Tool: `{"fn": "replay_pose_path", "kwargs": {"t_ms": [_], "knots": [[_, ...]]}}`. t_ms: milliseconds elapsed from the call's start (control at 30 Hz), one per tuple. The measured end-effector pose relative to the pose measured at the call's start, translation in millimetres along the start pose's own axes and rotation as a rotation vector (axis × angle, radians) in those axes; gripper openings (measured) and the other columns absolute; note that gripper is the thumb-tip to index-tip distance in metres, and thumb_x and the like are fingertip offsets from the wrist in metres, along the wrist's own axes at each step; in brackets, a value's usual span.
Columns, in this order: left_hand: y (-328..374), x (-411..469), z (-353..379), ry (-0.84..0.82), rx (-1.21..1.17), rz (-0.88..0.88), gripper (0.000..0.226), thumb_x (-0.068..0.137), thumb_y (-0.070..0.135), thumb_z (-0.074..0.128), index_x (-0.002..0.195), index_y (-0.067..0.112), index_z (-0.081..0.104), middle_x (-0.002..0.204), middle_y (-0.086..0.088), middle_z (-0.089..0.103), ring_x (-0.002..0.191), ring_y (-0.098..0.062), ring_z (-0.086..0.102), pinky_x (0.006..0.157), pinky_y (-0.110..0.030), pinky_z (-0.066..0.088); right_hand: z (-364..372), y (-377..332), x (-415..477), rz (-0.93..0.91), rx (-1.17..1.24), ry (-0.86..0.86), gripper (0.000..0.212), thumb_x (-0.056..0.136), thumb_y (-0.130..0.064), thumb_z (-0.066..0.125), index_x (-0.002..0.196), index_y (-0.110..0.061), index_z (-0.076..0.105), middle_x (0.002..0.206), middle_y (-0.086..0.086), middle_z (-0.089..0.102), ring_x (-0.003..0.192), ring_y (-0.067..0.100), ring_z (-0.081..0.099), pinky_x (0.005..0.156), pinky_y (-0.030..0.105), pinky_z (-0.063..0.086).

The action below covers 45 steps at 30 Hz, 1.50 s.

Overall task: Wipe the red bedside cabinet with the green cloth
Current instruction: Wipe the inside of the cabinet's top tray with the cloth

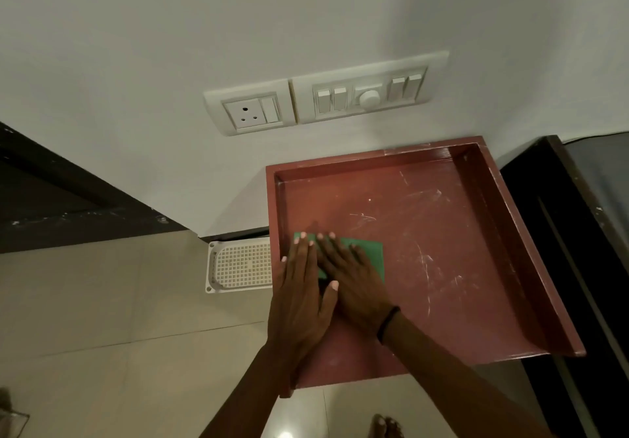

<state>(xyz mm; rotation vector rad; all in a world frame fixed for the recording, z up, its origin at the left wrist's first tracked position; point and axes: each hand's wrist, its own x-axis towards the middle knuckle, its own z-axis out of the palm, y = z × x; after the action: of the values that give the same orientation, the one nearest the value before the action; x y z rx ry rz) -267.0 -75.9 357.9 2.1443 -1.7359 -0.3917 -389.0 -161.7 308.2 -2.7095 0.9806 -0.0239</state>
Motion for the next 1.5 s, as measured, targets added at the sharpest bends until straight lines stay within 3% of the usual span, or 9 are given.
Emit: {"fn": "replay_pose_path", "kwargs": {"t_ms": [200, 367, 500, 667, 933, 1033, 1133, 1400, 1500], "knots": [[0.0, 7.4, 6.0, 0.036, -0.033, -0.002, 0.067, 0.103, 0.046, 0.032, 0.157, 0.009, 0.024, 0.167, -0.005, 0.018, 0.155, -0.016, 0.013, 0.124, -0.042, 0.019, -28.3, 59.4, 86.2, 0.261, 0.037, -0.006, 0.067, 0.094, -0.01, 0.042, 0.157, -0.02, 0.024, 0.166, 0.005, 0.019, 0.154, 0.029, 0.012, 0.116, 0.057, 0.025], [4.3, 14.5, 1.9, 0.01, -0.04, -0.019, 0.068, 0.104, 0.052, 0.022, 0.159, 0.012, 0.017, 0.168, -0.002, 0.011, 0.155, -0.012, 0.005, 0.126, -0.037, 0.009, -13.9, 13.5, 54.0, 0.273, 0.125, -0.018, 0.065, 0.102, -0.024, 0.042, 0.159, -0.019, 0.013, 0.167, 0.006, 0.006, 0.154, 0.03, 0.001, 0.122, 0.058, 0.01], [4.3, 18.8, -1.2, -0.018, -0.041, -0.03, 0.073, 0.103, 0.059, 0.011, 0.16, 0.014, 0.015, 0.169, 0.0, 0.005, 0.155, -0.009, -0.001, 0.127, -0.038, 0.007, 7.1, -44.3, -27.3, 0.194, 0.055, 0.017, 0.069, 0.097, -0.045, 0.045, 0.157, -0.02, 0.023, 0.164, 0.009, 0.022, 0.15, 0.034, 0.022, 0.116, 0.056, 0.019], [9.4, 22.6, -7.6, -0.025, -0.021, -0.008, 0.074, 0.102, 0.062, 0.011, 0.159, 0.014, 0.017, 0.168, -0.003, 0.012, 0.155, -0.015, 0.006, 0.125, -0.039, 0.008, 14.2, -89.9, -113.9, 0.141, 0.088, -0.057, 0.073, 0.078, -0.018, 0.039, 0.151, -0.023, 0.04, 0.16, 0.002, 0.034, 0.147, 0.028, 0.032, 0.108, 0.054, 0.043], [2.7, 15.9, -0.6, -0.066, 0.049, 0.1, 0.065, 0.102, 0.055, 0.032, 0.152, 0.013, 0.039, 0.161, -0.008, 0.034, 0.149, -0.024, 0.031, 0.12, -0.047, 0.027, -10.3, 36.9, -59.2, 0.306, 0.013, 0.047, 0.071, 0.094, -0.02, 0.042, 0.159, -0.023, 0.015, 0.167, 0.002, 0.012, 0.154, 0.026, 0.012, 0.118, 0.049, 0.021], [-10.7, 11.1, 1.7, -0.064, 0.109, 0.146, 0.063, 0.102, 0.052, 0.035, 0.152, 0.013, 0.038, 0.161, -0.006, 0.034, 0.15, -0.021, 0.027, 0.124, -0.044, 0.019, -30.8, 102.9, -15.6, 0.515, 0.006, 0.073, 0.071, 0.092, -0.015, 0.039, 0.159, -0.021, 0.016, 0.167, 0.005, 0.013, 0.154, 0.029, 0.012, 0.116, 0.057, 0.026], [-22.1, 12.7, 0.5, -0.08, 0.152, 0.16, 0.065, 0.101, 0.053, 0.035, 0.153, 0.012, 0.037, 0.16, -0.007, 0.035, 0.15, -0.021, 0.028, 0.124, -0.04, 0.012, -41.6, 118.0, 36.3, 0.676, 0.071, 0.086, 0.071, 0.094, -0.016, 0.042, 0.159, -0.018, 0.013, 0.167, 0.011, 0.009, 0.153, 0.036, 0.006, 0.119, 0.062, 0.016], [-17.7, 24.9, 13.0, -0.344, 0.386, 0.164, 0.098, 0.084, 0.077, 0.036, 0.152, 0.007, 0.038, 0.157, -0.018, 0.037, 0.145, -0.035, 0.037, 0.113, -0.052, 0.038, -32.5, 73.2, 32.9, 0.251, 0.044, -0.001, 0.073, 0.093, -0.017, 0.041, 0.159, -0.03, 0.013, 0.168, 0.004, 0.009, 0.154, 0.031, 0.005, 0.119, 0.058, 0.012], [-17.4, 24.6, 10.7, -0.35, 0.345, 0.153, 0.103, 0.082, 0.081, 0.035, 0.156, 0.01, 0.029, 0.163, -0.016, 0.027, 0.149, -0.034, 0.03, 0.112, -0.052, 0.038, -41.5, 117.7, 9.3, 0.354, -0.003, 0.032, 0.071, 0.091, -0.018, 0.036, 0.158, -0.031, 0.019, 0.166, 0.002, 0.016, 0.153, 0.03, 0.014, 0.116, 0.058, 0.024]]}}
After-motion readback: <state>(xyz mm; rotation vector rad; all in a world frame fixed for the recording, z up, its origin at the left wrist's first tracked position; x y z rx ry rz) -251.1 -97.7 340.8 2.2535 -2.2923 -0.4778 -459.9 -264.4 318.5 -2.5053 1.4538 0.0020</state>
